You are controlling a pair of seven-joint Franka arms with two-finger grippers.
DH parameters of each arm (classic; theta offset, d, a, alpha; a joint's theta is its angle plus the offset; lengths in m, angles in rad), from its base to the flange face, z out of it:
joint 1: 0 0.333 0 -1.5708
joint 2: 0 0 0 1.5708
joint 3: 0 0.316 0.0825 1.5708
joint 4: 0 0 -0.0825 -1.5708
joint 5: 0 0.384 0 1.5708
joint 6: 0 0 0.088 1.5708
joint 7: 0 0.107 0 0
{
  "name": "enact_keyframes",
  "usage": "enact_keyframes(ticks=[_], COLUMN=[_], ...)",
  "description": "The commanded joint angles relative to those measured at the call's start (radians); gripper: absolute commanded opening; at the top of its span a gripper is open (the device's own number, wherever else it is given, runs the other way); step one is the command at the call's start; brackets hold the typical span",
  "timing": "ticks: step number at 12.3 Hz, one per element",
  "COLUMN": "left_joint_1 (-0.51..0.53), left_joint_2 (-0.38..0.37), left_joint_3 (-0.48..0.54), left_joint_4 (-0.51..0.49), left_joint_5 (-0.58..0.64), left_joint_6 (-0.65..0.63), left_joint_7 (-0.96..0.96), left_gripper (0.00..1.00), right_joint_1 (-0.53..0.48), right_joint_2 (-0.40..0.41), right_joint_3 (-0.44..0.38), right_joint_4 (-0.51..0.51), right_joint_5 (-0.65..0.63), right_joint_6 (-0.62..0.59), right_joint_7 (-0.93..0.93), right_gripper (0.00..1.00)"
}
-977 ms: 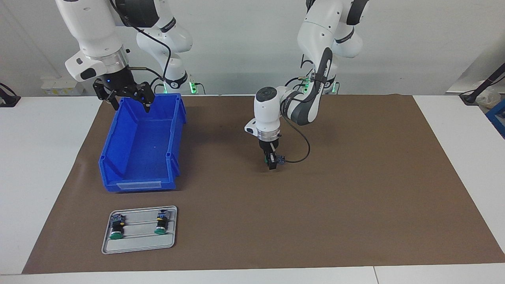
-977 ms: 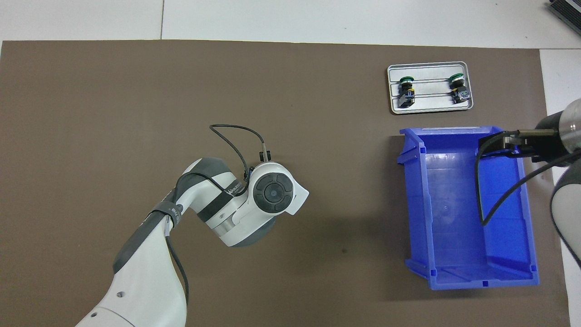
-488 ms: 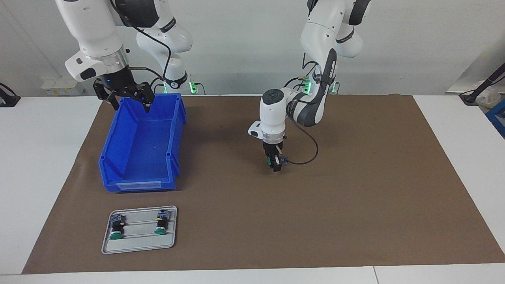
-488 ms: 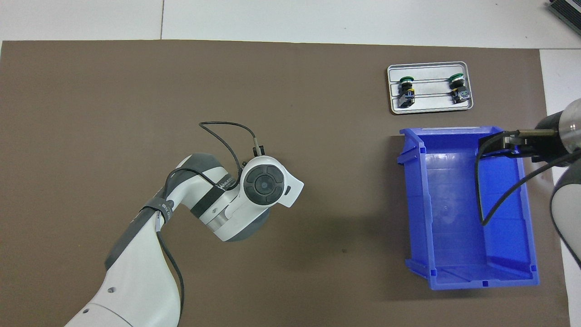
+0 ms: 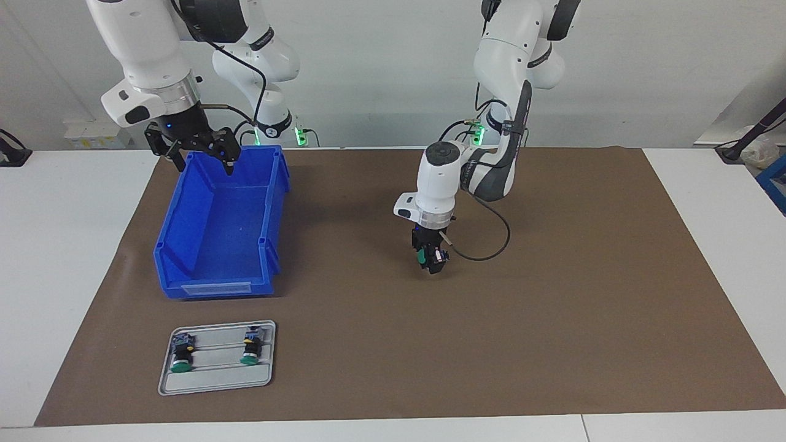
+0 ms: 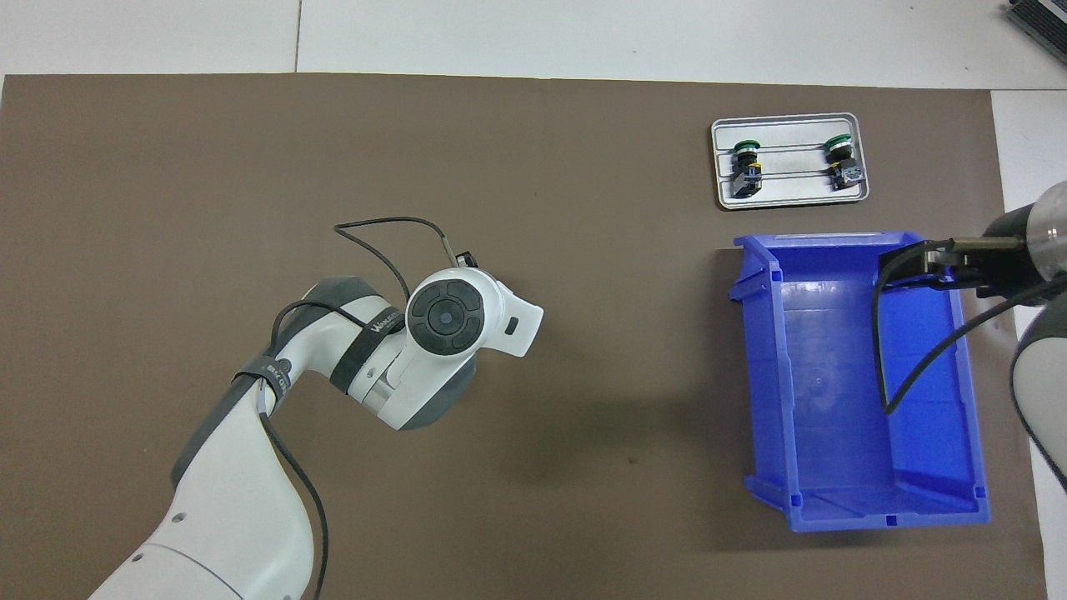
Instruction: Place and press button with both arms
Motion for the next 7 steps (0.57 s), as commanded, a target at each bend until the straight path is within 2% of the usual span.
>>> enact_keyframes(ticks=[1,7], left_joint_1=[0.041,0.127], left_joint_2=[0.004,-0.016], left_joint_3=[-0.023,-0.082], left_joint_4=[-0.010,-0.197], left_joint_5=[-0.027,-0.029], left_joint_6=[0.080,0.436], left_joint_7=[0.003,0.002], left_gripper=[0.01,0.00], right_joint_1=[-0.001,-0.001], right_joint_2=[-0.013,-0.015], right_joint_3=[0.004,0.004], right_joint_4=[-0.011,-0.014], right_joint_5=[0.004,0.004], right_joint_6=[-0.001,-0.001], right_joint_7=[0.019,0.019], right_gripper=[1.00,1.00])
